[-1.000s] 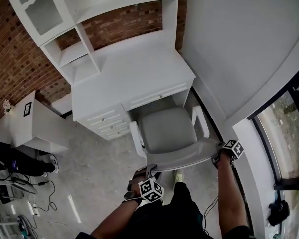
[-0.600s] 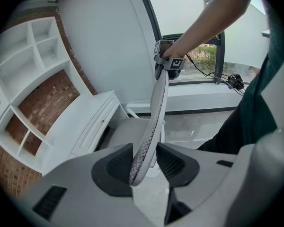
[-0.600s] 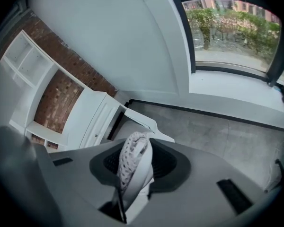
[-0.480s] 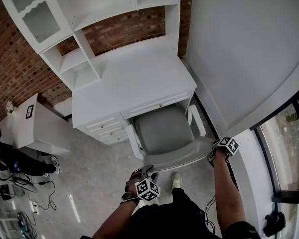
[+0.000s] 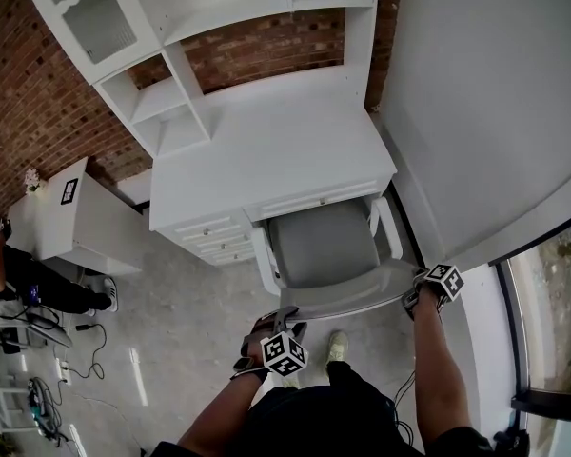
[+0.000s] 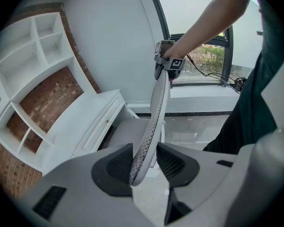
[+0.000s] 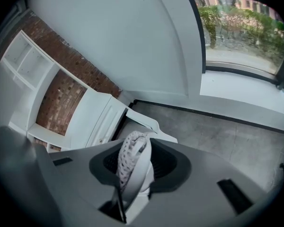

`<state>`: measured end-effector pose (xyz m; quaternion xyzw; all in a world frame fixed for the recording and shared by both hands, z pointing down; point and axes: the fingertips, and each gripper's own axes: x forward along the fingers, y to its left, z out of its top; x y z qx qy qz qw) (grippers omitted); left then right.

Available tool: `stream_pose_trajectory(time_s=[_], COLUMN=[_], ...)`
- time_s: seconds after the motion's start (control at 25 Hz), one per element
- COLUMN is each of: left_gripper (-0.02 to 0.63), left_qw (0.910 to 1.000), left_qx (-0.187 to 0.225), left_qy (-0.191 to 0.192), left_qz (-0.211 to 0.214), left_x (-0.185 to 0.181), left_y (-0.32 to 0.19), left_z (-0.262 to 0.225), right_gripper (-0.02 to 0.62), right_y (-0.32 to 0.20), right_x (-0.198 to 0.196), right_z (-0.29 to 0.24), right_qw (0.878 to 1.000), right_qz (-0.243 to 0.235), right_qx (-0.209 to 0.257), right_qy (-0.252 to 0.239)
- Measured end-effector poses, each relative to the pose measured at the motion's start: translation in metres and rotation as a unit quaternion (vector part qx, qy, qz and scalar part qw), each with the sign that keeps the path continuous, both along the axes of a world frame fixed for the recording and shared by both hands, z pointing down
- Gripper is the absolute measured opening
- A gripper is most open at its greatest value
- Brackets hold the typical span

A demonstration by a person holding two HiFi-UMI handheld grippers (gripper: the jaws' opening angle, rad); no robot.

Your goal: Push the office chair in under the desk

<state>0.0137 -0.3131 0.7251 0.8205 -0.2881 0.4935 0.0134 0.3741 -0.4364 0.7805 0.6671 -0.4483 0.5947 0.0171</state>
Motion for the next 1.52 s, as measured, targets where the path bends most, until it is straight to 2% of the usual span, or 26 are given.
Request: stream_pose_trajectory(time_s=[0.36, 1.0, 1.4, 1.52], left_gripper=[0.158, 0.158, 0.189, 0.198], left_qw=[1.0000, 0.9999, 0.9979, 0.9956], left_qx=[-0.001, -0.014, -0.030, -0.028], left_qy=[-0.001, 0.008, 0.056, 0.088], left_qz=[-0.008, 0.003, -0.010, -0.018], left_x=[0.000, 0.001, 0.004, 0.007], left_y=[-0.016, -0.016, -0.010, -0.008], left_z=[0.001, 0.002, -0.009, -0.022], right_gripper=[0.106, 0.116, 0.184, 0.187], right_y=[-0.020, -0.021, -0.019, -0.016], right_x=[-0.002, -0.002, -0.014, -0.015], right_z=[0.002, 0.001, -0.007, -0.016], right_qw=[1.000, 1.000, 0.997, 0.997], right_qz=[-0.009, -0.013, -0.050, -0.057], right_qx=[0.002, 0.013, 0.047, 0.055], right_qy=[-0.004, -0.007, -0.024, -0.014])
